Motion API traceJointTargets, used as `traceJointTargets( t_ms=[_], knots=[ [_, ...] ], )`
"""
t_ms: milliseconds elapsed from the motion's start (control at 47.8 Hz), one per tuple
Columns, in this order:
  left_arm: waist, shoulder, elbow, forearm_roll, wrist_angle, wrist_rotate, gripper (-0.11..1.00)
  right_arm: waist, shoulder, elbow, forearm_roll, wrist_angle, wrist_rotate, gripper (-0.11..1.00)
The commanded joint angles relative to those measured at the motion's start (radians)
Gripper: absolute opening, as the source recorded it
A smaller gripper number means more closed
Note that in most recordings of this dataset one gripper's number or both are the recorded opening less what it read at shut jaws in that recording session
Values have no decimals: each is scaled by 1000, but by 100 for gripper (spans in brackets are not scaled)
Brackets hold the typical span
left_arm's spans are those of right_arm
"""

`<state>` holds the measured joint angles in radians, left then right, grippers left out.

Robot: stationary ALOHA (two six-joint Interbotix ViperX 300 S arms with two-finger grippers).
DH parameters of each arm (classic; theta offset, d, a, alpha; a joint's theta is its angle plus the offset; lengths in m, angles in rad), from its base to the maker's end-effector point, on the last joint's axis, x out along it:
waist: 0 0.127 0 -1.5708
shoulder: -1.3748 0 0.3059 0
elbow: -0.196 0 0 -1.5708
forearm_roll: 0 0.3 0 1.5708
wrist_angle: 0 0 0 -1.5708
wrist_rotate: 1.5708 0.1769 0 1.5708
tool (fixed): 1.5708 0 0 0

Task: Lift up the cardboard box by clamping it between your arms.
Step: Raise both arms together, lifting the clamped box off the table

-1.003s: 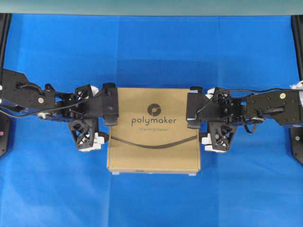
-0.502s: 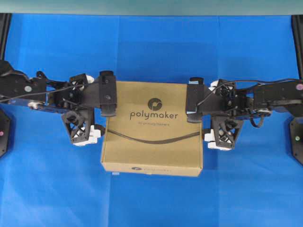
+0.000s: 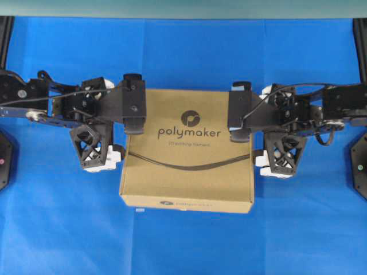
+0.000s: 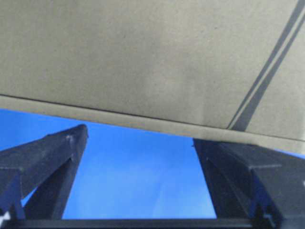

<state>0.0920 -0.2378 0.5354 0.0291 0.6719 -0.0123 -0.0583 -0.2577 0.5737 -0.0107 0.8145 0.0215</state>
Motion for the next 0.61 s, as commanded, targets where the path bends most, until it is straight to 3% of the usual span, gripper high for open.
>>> traceJointTargets(
  t_ms=[0, 585],
  knots=[
    [3, -28, -101, -3, 6, -18, 86, 3, -26, -103, 5, 5, 11, 99],
    [-3, -129, -222, 3, 155, -6, 86, 29, -63, -284, -43, 201, 0, 99]
  ],
)
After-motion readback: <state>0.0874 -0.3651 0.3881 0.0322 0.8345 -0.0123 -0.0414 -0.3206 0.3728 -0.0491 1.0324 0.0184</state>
